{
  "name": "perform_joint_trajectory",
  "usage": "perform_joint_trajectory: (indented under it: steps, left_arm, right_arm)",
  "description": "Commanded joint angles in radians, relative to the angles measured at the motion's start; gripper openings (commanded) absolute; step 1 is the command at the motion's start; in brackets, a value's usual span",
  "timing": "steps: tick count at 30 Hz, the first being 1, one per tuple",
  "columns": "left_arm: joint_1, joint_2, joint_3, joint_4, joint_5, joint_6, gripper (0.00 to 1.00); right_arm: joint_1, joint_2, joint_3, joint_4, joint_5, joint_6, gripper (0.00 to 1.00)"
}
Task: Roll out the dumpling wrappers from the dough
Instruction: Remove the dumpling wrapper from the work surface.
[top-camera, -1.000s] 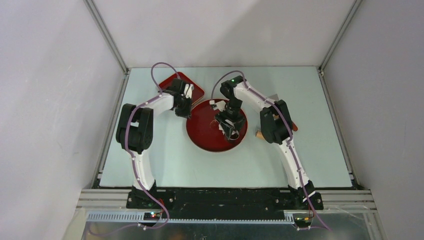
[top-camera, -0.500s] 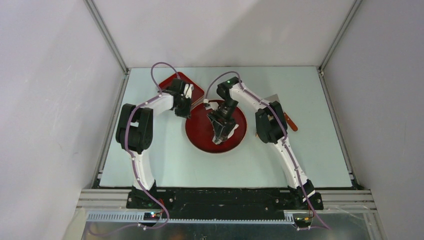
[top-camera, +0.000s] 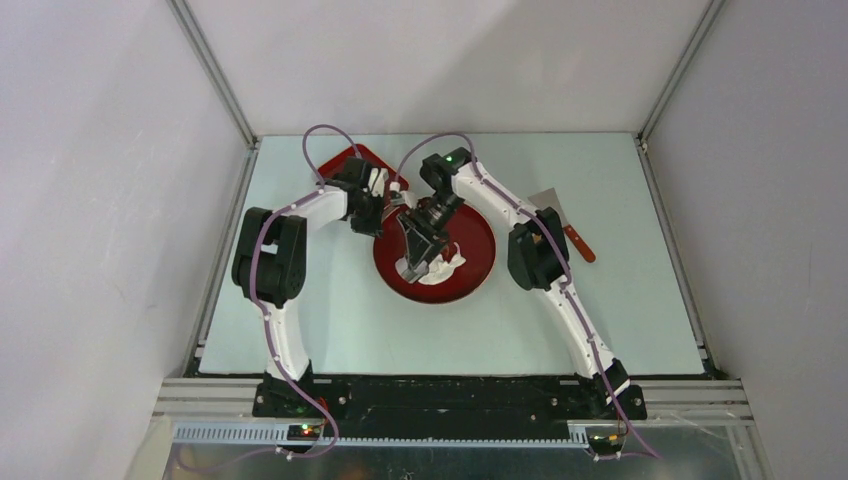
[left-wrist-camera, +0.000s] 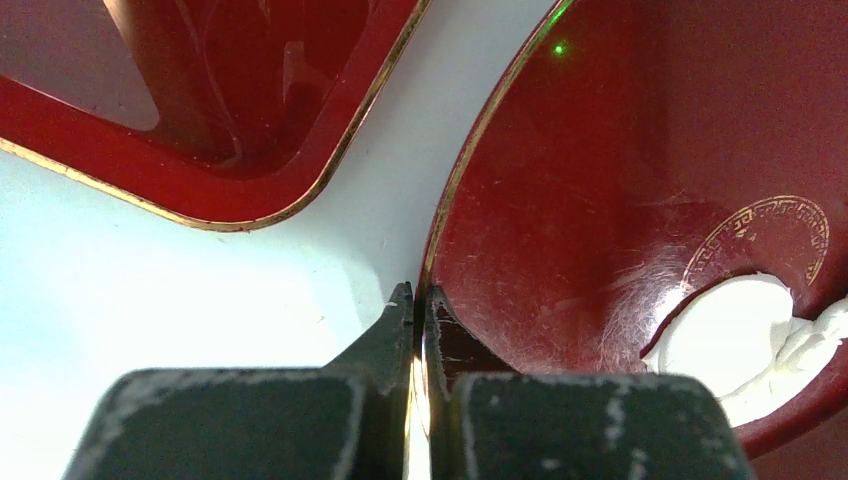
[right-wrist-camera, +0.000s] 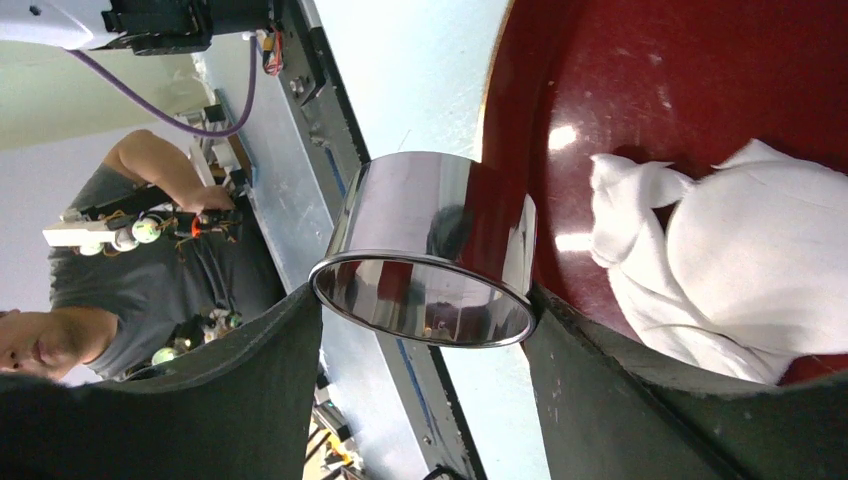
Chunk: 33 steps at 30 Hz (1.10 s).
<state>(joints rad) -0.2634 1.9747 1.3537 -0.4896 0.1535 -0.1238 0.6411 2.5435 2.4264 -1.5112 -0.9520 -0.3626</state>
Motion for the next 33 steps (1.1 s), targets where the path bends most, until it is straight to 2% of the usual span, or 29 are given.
perform_joint_trajectory:
  steps: [1,2,5,12,20,33]
  left_arm:
    - [0.000,-0.046,-0.008,0.016,-0.008,-0.010,0.00]
    - [0.000,-0.046,-0.008,0.016,-0.007,-0.010,0.00]
    - [0.000,-0.046,-0.008,0.016,-0.007,-0.010,0.00]
    - [-0.001,-0.046,-0.007,0.016,-0.007,-0.010,0.00]
    - [-0.001,-0.046,-0.007,0.016,-0.007,-0.010,0.00]
    - [-0.001,-0.046,-0.008,0.016,-0.006,-0.008,0.00]
  right_arm:
    - [-0.030,-0.087,0.028,0.046,0.058,0.034,0.42]
    - [-0.036,-0.099,0.006,0.055,0.098,0.035,0.43]
    - [-0.041,-0.162,-0.067,0.109,0.409,0.029,0.42]
    - [-0.063,-0.208,-0.169,0.121,0.652,-0.003,0.42]
    - [-0.033,-0.189,-0.191,0.136,0.735,-0.011,0.42]
    - [0.006,-0.176,-0.158,0.126,0.697,-0.013,0.43]
